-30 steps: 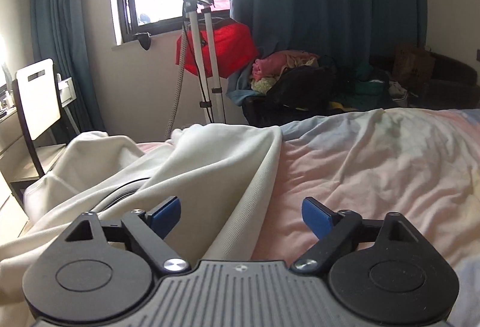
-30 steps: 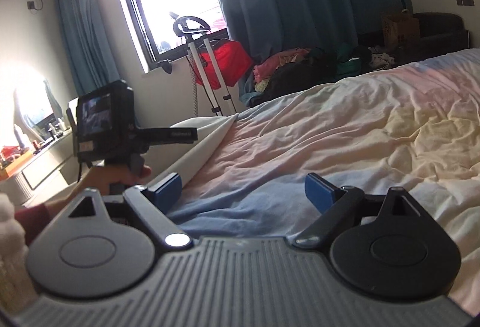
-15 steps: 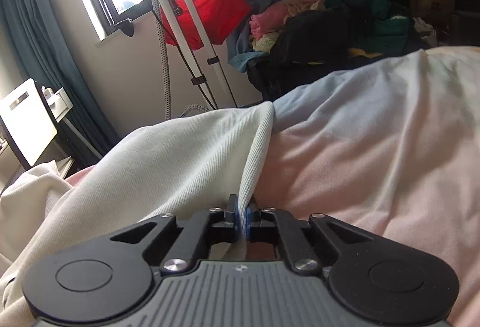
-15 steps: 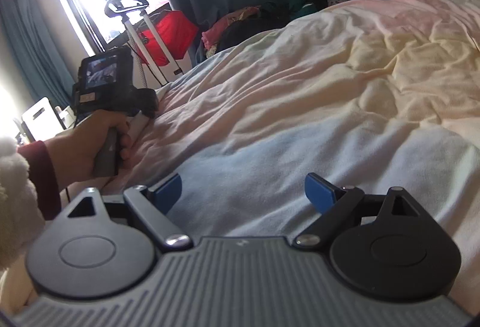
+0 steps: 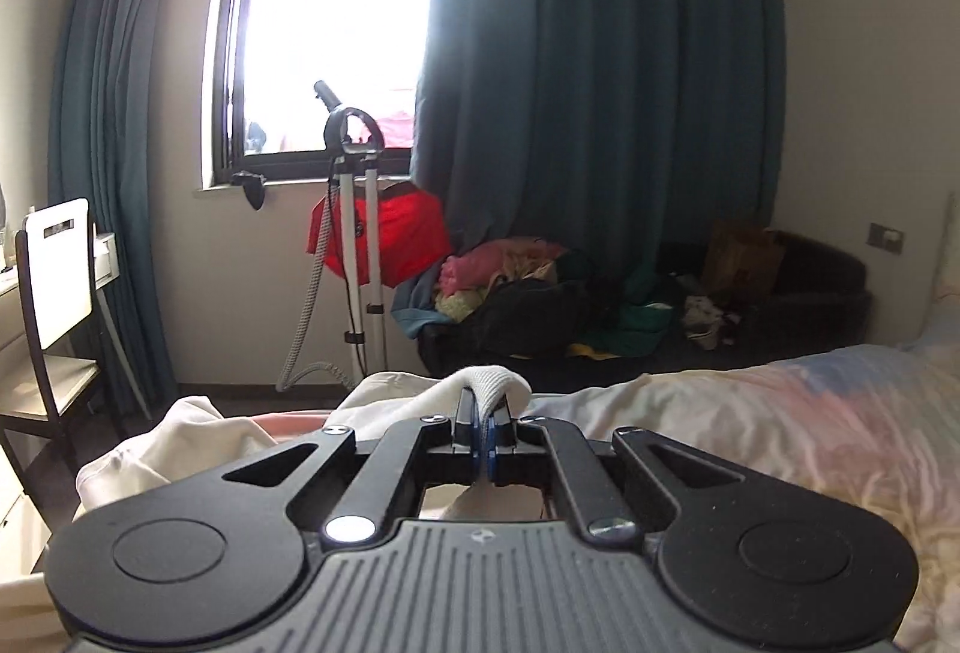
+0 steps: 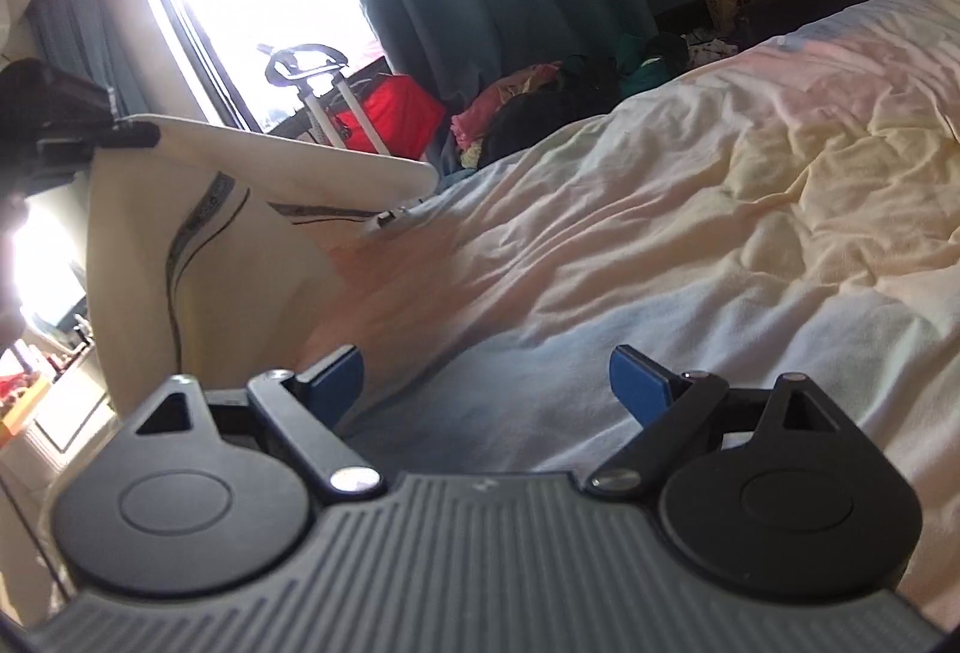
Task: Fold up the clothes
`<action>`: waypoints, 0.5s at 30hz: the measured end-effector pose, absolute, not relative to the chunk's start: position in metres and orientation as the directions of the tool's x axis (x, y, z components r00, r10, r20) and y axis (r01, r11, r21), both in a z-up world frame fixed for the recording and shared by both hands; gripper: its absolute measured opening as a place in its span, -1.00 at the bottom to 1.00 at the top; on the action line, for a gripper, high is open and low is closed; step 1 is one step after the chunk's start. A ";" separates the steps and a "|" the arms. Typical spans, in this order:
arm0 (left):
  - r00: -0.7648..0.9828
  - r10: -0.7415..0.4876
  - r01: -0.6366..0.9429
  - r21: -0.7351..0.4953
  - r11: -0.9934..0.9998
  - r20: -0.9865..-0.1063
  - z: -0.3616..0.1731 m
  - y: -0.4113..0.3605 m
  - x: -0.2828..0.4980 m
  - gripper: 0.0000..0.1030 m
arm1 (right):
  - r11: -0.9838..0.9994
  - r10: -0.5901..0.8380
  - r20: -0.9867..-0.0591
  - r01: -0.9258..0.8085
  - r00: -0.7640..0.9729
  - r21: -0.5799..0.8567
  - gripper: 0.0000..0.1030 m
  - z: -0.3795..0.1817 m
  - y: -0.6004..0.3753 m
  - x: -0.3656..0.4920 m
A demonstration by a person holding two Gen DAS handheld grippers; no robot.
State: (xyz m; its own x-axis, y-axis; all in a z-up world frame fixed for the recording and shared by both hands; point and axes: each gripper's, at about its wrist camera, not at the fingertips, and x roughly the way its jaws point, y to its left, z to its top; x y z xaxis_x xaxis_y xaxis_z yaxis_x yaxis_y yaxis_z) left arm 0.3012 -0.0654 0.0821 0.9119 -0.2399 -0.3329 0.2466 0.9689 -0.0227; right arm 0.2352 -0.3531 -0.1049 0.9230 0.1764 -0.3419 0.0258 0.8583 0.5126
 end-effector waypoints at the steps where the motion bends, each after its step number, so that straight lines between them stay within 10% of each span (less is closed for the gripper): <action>1: 0.905 -0.271 0.273 -0.040 0.961 -0.328 0.081 -0.059 0.271 -0.96 | 0.845 0.199 -0.318 0.002 0.927 0.535 0.76 -0.100 -0.354 0.228; 15: 0.831 -0.373 0.309 -0.215 0.926 -0.413 -0.022 0.009 0.092 -0.94 | 0.598 0.479 -0.382 0.025 0.790 0.801 0.55 -0.110 -0.357 0.207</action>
